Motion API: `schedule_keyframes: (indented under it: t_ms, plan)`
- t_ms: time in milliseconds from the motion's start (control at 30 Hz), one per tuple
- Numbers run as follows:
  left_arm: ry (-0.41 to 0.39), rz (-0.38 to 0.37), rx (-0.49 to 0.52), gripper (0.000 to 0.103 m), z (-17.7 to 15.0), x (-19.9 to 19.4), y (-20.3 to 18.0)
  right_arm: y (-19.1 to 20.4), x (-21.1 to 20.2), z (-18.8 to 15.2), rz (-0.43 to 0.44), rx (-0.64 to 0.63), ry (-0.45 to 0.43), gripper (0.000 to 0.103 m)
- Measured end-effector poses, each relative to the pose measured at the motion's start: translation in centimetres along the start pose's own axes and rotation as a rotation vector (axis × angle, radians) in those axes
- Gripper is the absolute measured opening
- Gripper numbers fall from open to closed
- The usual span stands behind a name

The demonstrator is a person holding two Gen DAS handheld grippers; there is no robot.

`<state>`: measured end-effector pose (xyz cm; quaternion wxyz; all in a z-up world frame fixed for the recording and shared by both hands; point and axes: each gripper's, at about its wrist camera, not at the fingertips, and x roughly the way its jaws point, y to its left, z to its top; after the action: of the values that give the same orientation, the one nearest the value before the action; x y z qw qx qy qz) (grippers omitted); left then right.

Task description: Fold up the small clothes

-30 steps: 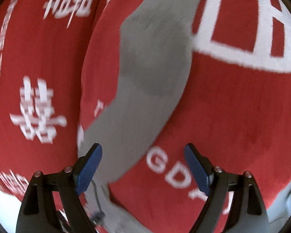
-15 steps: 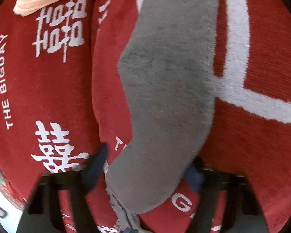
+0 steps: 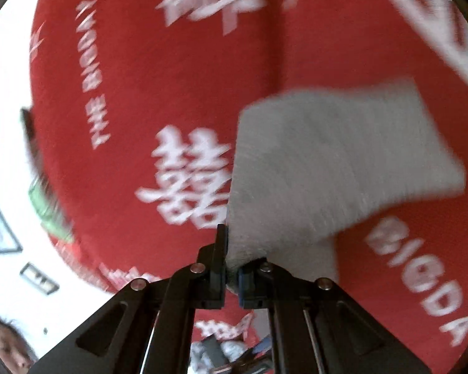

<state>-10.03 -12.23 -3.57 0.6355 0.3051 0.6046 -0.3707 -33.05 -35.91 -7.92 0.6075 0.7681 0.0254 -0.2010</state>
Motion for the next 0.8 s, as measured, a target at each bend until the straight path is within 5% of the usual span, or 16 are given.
schedule_keyframes:
  t_ms: [167,300,500,633,800]
  plan:
    - [-0.059,-0.002,-0.083,0.102,-0.2,-1.8,4.9,5.5,6.9,-4.2,0.021,-0.174,0.167,0.005]
    - [-0.094,0.077,-0.146,0.102,-1.1,-2.7,9.6,7.6,13.3,-9.4,-0.030,-0.316,0.335,0.005]
    - [-0.076,0.058,-0.303,0.102,-2.7,-2.8,16.4,4.3,23.9,-18.3,-0.312,-0.437,0.590,0.007]
    - [-0.073,0.069,-0.351,0.102,-4.1,-2.6,19.6,0.5,26.8,-20.5,-0.534,-0.413,0.608,0.010]
    - [-0.093,0.023,-0.388,0.102,-4.9,-2.7,22.5,0.4,24.9,-20.0,-0.544,-0.351,0.491,0.031]
